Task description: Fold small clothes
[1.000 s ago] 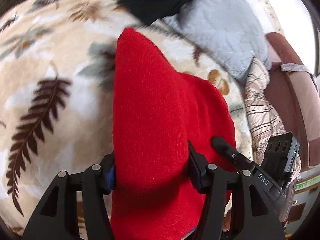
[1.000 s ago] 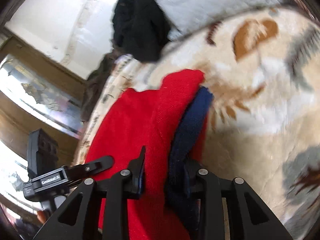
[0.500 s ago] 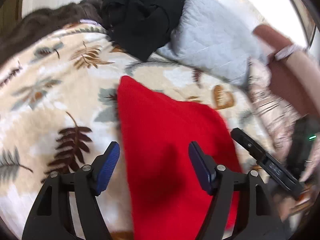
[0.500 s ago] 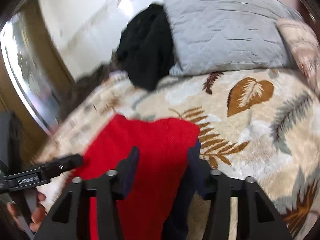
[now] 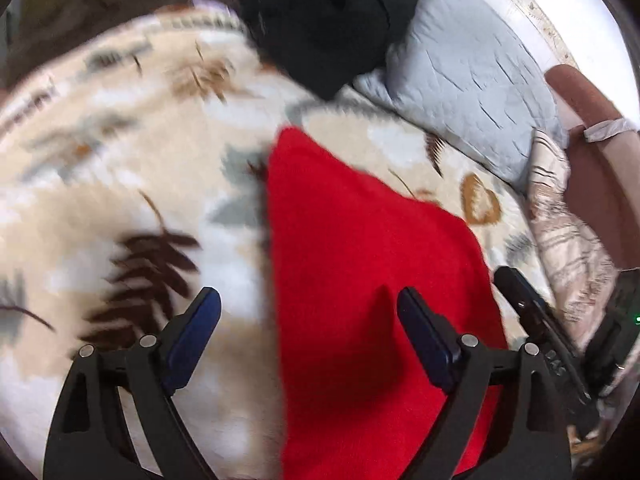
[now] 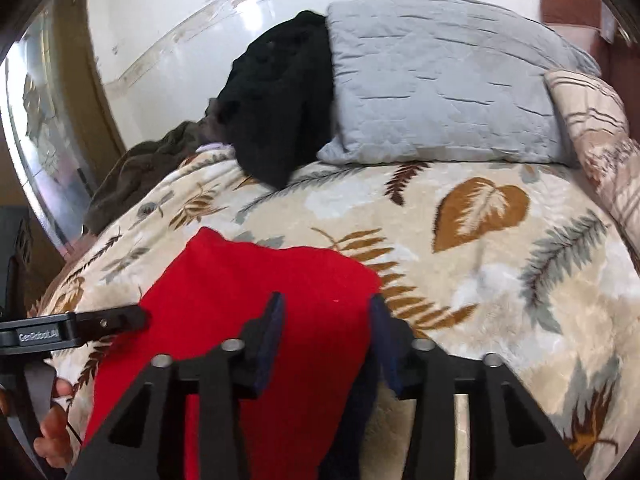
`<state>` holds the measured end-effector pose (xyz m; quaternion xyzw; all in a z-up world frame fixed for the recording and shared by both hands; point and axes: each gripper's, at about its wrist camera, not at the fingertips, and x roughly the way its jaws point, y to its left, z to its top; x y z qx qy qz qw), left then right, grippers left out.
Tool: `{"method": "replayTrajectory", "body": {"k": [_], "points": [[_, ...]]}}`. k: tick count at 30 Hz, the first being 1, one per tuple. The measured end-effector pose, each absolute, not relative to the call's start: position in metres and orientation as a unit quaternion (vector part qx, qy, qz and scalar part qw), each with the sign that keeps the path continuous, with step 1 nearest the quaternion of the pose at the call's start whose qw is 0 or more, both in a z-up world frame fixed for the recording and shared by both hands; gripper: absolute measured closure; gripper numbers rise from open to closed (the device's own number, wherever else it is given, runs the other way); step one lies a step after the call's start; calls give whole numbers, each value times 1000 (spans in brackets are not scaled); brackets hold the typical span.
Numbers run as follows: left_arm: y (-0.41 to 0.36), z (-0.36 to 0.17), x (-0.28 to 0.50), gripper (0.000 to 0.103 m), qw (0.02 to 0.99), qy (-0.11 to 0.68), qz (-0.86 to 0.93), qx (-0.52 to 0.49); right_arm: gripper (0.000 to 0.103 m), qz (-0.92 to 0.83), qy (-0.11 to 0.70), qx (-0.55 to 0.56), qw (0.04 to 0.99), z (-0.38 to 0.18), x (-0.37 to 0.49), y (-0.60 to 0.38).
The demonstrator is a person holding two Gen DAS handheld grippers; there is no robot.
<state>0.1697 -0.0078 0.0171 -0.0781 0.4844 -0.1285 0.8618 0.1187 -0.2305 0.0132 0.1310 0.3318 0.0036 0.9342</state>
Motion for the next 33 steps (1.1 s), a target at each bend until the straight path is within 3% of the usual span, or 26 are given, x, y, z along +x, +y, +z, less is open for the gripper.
{"method": "replayTrajectory", "body": {"k": [1,4,12,17,24,28,33], "points": [[-10,14,172,12,866,482,-113,-63,86,-8,363,122,924,4,127,-229],[-15,-8,183,4,856,504,-100,-54,80,-15,400,156,903,-15,137,-239],[12,22,146,5,865,482,-124,-69,75,46,363,146,919,22,73,-228],[-8,9,127,4,868,484,-114,2,75,26,408,109,906,-5,72,-214],[9,27,98,5,862,495,-104,-34,70,34,370,147,917,24,23,-219],[2,-2,78,5,845,523,-112,-8,69,17,437,94,894,-12,26,-200],[4,1,78,5,854,508,-112,-31,69,-2,377,116,919,14,11,-208]]}}
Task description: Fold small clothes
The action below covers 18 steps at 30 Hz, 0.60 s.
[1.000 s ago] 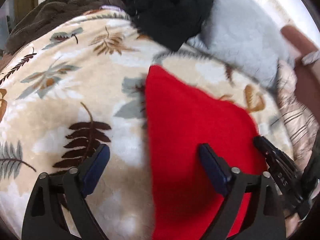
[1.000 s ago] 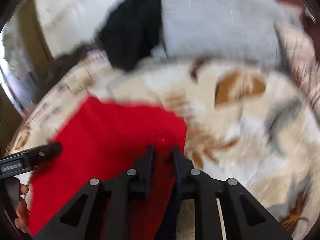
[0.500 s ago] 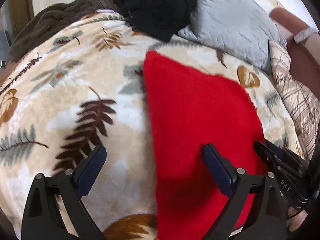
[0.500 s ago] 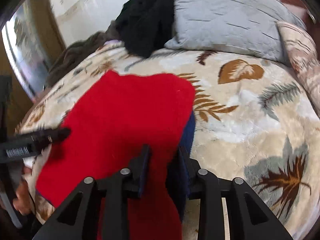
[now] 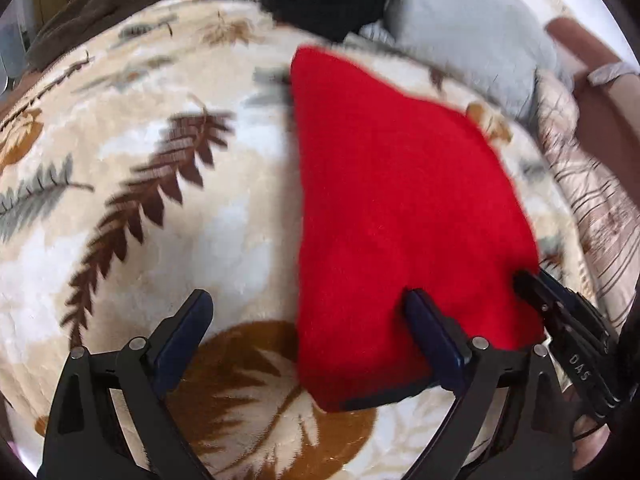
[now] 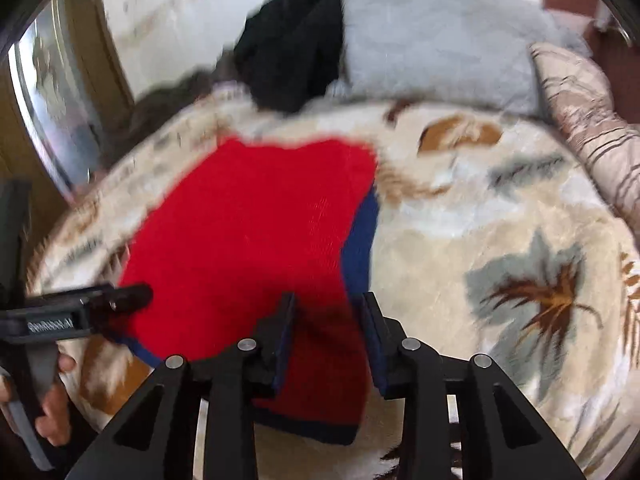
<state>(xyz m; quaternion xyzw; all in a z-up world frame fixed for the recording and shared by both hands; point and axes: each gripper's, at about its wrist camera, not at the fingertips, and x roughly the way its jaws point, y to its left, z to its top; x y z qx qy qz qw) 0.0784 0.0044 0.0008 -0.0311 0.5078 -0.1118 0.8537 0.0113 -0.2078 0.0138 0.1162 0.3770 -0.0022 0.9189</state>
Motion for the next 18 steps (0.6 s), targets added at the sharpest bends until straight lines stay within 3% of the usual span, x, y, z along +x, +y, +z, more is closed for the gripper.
{"method": "replayTrajectory", "body": {"k": [3,6,10,18], "points": [[1,7,75,5,871,483,-96,-8,54,-9,363,126,923,20,10,-216],[-2,2,76,5,868,487,-99,-3,53,-14,405,112,908,4,18,-213],[-4,-1,78,5,866,491,-98,-6,35,-31,431,112,895,-12,23,-215],[-1,6,79,5,874,477,-95,-9,35,-48,386,150,909,5,23,-229]]}}
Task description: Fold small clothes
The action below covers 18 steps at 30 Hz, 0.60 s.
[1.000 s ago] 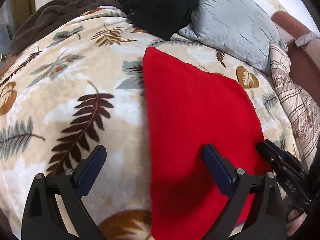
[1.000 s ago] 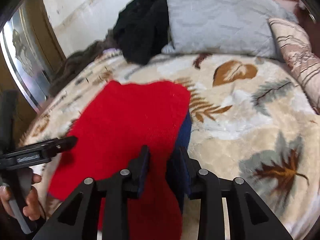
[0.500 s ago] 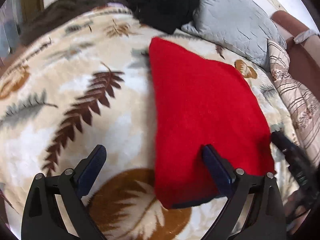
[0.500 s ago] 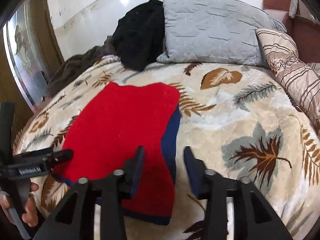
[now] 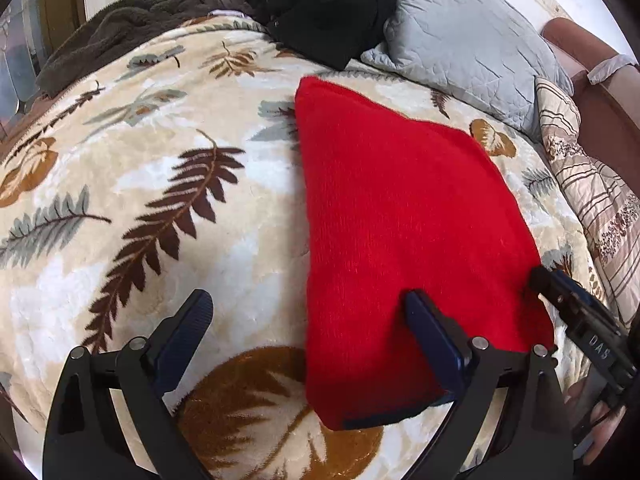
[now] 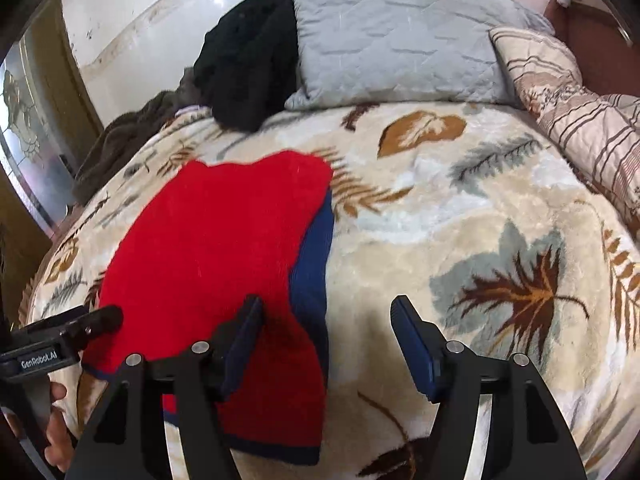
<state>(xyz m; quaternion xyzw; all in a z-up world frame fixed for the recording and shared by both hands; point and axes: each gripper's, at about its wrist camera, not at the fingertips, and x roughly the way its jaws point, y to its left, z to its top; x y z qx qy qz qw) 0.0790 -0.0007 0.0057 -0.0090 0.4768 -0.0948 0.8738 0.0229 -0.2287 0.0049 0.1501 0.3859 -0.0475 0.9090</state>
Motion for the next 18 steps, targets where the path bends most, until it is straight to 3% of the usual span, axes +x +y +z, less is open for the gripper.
{"method": "replayTrajectory", "body": {"k": [7,12,15,18], "points": [[4,23,111,5,876,471,-104,-31,35,-38,373,178,910,17,63,-246],[9,19,161,5,862,488,-99,-92,36,-12,403,236,884,-8,110,-258],[1,0,166,4,863,490,-102,-69,58,16,413,247,876,-23,121,-257],[1,-11,173,2,853,501,-113,-90,56,16,418,257,871,-25,125,-259]]}}
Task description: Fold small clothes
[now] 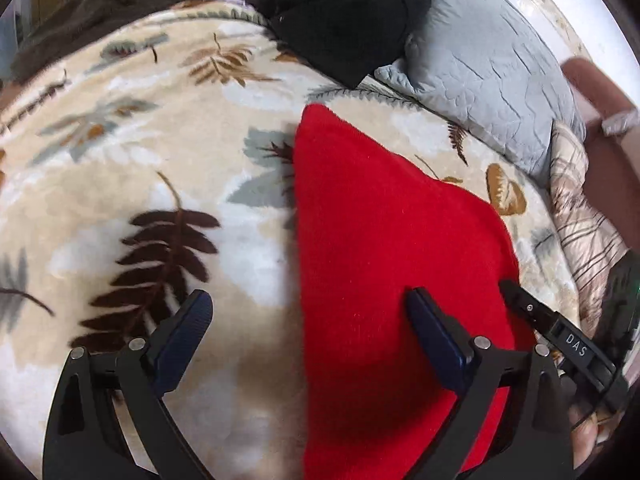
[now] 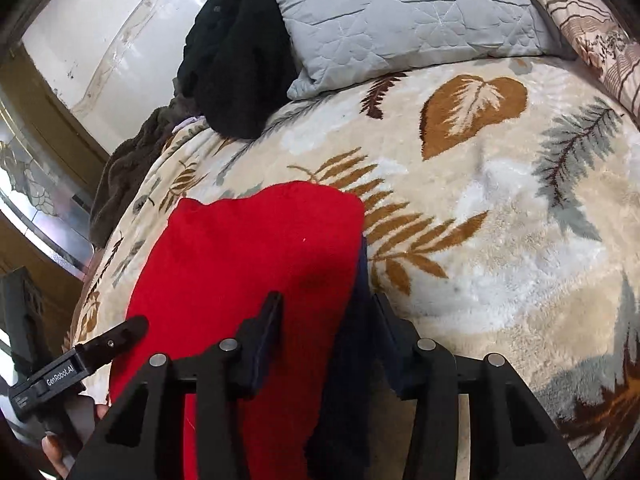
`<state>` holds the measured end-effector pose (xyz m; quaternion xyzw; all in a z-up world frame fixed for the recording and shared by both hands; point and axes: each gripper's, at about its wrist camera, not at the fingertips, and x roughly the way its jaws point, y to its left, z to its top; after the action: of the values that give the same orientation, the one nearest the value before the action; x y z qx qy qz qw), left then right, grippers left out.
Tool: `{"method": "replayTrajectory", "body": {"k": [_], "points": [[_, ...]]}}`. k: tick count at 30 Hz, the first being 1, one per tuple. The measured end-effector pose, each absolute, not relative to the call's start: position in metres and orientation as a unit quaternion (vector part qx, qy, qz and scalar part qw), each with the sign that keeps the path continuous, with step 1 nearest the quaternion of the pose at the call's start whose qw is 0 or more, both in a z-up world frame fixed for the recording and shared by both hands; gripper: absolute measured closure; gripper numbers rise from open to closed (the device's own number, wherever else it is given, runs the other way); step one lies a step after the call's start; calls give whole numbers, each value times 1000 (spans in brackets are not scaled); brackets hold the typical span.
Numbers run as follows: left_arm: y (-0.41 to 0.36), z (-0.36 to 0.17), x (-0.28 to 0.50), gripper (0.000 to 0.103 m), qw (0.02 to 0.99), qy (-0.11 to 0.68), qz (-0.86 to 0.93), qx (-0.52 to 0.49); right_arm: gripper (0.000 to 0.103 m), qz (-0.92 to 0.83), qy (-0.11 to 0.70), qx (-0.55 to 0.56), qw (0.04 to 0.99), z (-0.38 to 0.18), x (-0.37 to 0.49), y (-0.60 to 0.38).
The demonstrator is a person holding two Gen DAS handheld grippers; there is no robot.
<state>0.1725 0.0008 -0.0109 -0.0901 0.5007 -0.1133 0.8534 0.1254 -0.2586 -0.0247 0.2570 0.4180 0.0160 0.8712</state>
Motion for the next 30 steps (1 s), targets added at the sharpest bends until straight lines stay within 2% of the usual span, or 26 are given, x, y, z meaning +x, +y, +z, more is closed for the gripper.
{"method": "replayTrajectory", "body": {"k": [4,7,9,12,17,19,21,26,27,29,30], "points": [[8,-10,178,1,840,515,-120,-120,54,2,401,231,886,-7,115,-254],[15,7,167,2,857,490,-117,-114,52,11,385,164,908,9,104,-242],[14,13,159,2,868,474,-116,-93,51,17,403,136,905,4,101,-233],[4,0,159,1,857,495,-126,-69,44,9,423,128,897,-11,103,-230],[9,2,156,1,860,488,-124,-86,41,1,393,131,910,11,84,-234],[11,5,150,0,867,478,-118,-80,29,14,408,126,904,7,77,-232],[10,3,144,0,872,471,-113,-69,28,11,438,111,892,-7,78,-227],[11,10,135,1,879,462,-94,-67,27,-33,409,90,907,15,59,-229],[12,13,132,1,882,459,-89,-62,25,-47,398,85,912,23,50,-232],[14,22,124,1,888,452,-72,-39,13,-70,391,83,914,30,39,-235],[15,26,117,1,893,446,-60,-22,4,-96,390,80,912,34,30,-238]]}}
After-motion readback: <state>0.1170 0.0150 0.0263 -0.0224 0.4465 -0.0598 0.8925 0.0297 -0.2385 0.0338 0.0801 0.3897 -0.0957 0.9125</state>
